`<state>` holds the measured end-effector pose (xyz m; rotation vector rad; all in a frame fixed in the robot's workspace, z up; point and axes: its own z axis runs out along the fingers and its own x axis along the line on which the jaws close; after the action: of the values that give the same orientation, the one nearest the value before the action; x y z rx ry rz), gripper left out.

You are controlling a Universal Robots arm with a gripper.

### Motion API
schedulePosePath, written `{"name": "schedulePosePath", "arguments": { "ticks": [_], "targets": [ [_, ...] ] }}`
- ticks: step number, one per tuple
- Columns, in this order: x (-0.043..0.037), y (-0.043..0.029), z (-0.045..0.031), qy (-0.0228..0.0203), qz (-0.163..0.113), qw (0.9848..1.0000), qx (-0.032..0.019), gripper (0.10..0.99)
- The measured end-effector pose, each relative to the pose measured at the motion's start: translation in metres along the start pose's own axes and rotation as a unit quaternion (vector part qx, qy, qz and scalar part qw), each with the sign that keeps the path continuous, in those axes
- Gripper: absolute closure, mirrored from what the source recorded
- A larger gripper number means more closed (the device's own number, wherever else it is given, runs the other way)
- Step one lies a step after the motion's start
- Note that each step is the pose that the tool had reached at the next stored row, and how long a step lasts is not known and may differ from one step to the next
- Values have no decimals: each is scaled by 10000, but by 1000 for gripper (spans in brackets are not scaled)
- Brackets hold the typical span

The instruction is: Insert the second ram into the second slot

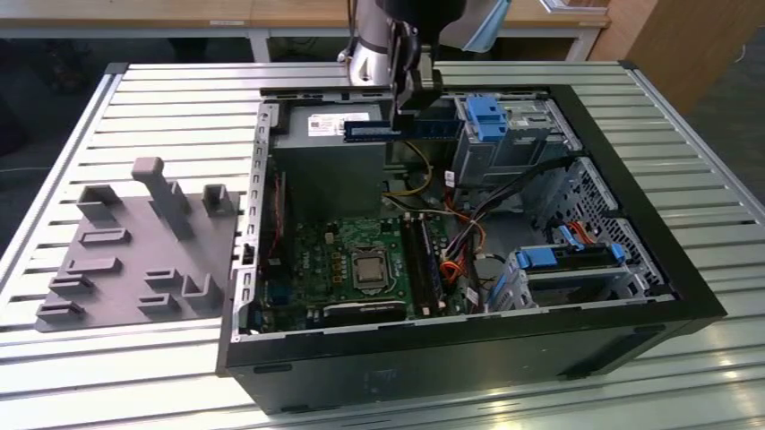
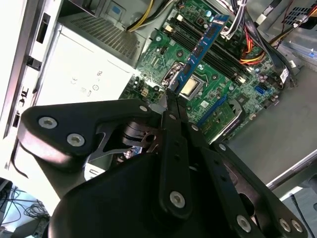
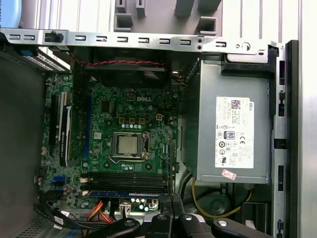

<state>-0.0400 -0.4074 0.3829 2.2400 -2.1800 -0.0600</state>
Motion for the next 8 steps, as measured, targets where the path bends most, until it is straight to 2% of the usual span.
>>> {"name": "schedulePosePath", "arguments": {
  "ticks": [8],
  "targets": [
    [46, 1, 0, -1, 0, 10000, 0, 973]
  ]
}}
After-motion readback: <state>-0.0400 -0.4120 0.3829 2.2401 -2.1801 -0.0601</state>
